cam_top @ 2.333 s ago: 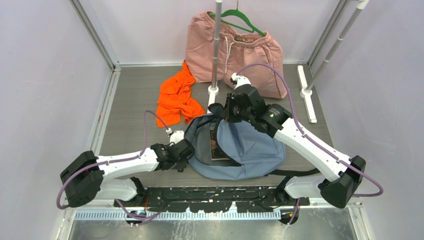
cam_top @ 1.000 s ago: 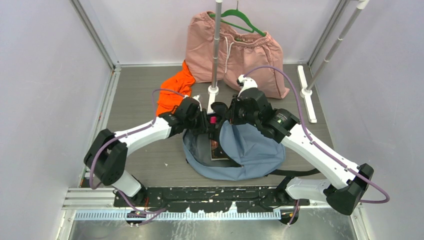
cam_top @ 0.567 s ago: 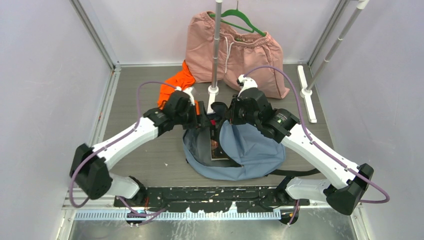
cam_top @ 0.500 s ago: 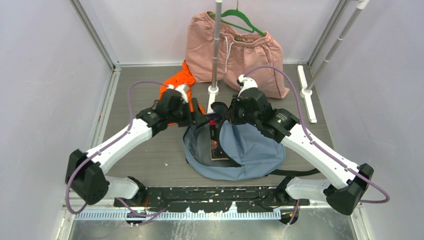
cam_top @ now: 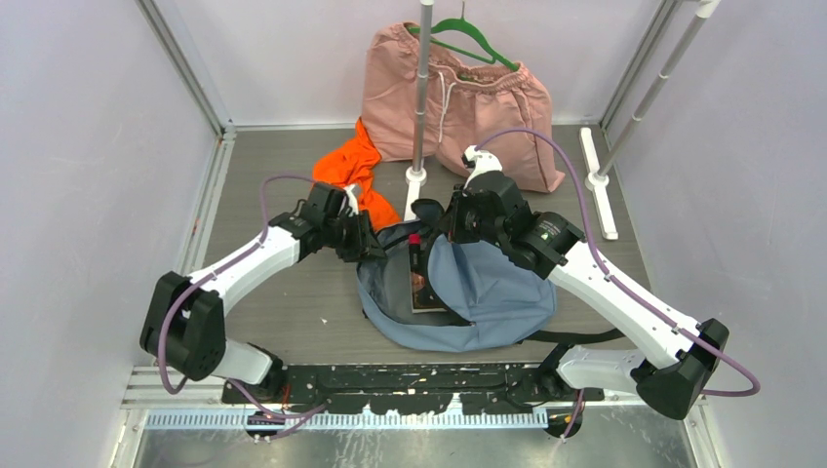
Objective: Pack the student bag
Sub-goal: Place the stationery in the student bag, then pick up the stationery from the student bag.
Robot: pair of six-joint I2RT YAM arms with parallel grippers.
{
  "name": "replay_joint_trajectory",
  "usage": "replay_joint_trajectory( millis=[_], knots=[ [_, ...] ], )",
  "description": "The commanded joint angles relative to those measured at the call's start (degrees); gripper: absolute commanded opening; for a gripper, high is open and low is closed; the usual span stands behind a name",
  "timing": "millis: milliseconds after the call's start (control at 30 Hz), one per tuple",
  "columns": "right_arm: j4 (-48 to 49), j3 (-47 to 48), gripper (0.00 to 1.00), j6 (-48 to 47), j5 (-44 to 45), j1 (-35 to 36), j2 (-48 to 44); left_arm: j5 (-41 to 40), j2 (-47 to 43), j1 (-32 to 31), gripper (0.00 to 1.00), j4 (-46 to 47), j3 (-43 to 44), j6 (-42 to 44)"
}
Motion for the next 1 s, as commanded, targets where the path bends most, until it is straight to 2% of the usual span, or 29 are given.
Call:
replay_joint_trajectory(
  millis=[0,33,67,333,500,633,733,967],
  knots=[
    [3.2,1.0,0.01,0.9,0.1,-0.3,-0.5,3.5,0.8,0.0,0.19,3.2,-0.1,1.3],
    [3.2,1.0,0.01,0.9,0.0,-0.2,-0.5,3.8,1.4,0.0,0.04,3.1,0.1,1.3],
    [3.2,1.0,0.01,0.9,0.0,-0.3,-0.5,4.1,2.0,0.0,0.00,2.8,0.4,1.4],
    [3.2,1.2,0.01,0.6,0.3,-0.2,0.2,4.9,0.8,0.0,0.00,2.5,0.0,1.6],
    [3.6,1.2,0.01,0.6,0.0,-0.3,0.6,1.1,-4.2,-0.6,0.17,3.2,0.0,0.5],
    [4.1,1.3,0.01,0.7,-0.5,-0.3,1.1,-1.7,-4.8,-3.3,0.49,6.5,-0.5,-1.8],
    [4.2,1.4,0.01,0.8,-0.7,-0.3,1.4,-4.0,-1.6,-6.7,0.53,8.3,0.1,-2.6],
    [3.5,1.6,0.01,0.8,-0.3,-0.2,1.0,-7.8,6.5,-9.6,0.53,13.2,1.0,-5.4]
  ],
)
